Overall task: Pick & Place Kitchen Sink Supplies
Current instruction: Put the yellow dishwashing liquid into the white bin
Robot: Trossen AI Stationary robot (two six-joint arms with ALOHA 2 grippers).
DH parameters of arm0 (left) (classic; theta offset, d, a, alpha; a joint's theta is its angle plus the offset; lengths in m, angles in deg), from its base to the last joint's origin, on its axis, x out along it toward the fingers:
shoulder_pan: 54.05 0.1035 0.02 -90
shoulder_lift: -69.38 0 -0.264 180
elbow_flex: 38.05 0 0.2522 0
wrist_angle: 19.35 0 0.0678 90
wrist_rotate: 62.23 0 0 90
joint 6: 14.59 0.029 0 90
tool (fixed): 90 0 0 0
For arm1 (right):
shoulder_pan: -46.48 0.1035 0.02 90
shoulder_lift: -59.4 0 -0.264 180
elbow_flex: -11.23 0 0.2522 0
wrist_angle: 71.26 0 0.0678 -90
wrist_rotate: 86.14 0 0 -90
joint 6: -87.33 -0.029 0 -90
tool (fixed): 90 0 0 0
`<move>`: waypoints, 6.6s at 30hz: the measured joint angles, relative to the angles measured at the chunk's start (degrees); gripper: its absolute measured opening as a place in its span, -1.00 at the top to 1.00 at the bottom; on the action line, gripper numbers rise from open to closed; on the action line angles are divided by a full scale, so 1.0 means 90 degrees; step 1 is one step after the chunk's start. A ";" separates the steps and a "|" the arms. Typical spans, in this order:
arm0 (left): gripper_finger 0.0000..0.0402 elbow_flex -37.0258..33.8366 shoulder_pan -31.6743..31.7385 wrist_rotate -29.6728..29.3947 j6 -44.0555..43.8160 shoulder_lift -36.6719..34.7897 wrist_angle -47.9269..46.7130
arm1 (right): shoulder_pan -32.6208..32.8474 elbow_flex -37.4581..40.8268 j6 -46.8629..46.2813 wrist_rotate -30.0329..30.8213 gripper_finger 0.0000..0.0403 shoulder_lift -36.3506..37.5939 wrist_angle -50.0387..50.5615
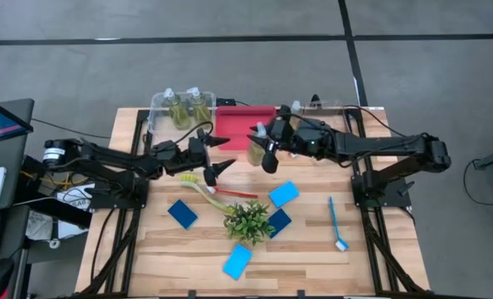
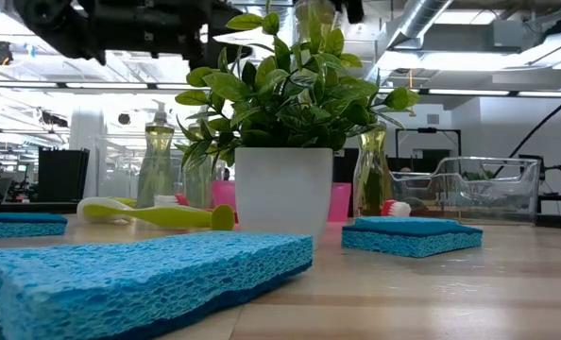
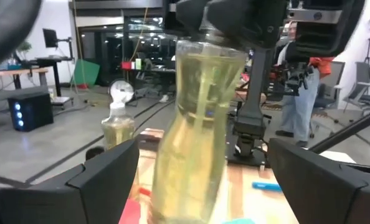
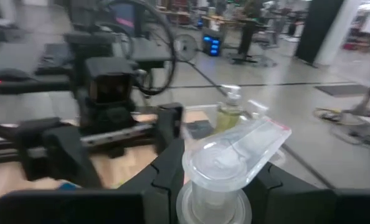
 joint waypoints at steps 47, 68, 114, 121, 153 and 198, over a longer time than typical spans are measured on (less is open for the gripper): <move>-0.05 0.1431 -0.0022 0.0248 0.0198 0.1680 -0.0001 | 0.0266 -0.0350 0.0010 -0.0755 0.50 -0.0742 -0.0560; -0.08 0.1424 -0.0024 0.0252 0.0131 0.1680 0.0030 | 0.0266 -0.0355 0.0290 -0.0760 0.43 -0.0738 -0.0416; -0.09 0.1119 -0.0002 -0.0362 0.0321 -0.0068 -0.0942 | 0.0242 -0.0348 0.0447 -0.0762 -0.32 0.0649 0.1370; -0.09 0.1106 -0.0007 -0.0333 0.0317 -0.1051 -0.1860 | 0.0220 -0.0044 0.0408 -0.0755 -0.32 0.0901 0.2090; -0.09 0.1106 0.1908 -0.0992 0.1069 -0.3570 -0.4343 | -0.0812 0.2749 -0.0560 -0.0762 -0.32 0.0954 -0.0694; -0.09 0.1102 0.3460 -0.0816 0.0256 -0.0266 -0.3655 | -0.0376 0.2757 -0.0562 -0.0769 -0.32 0.0952 -0.0638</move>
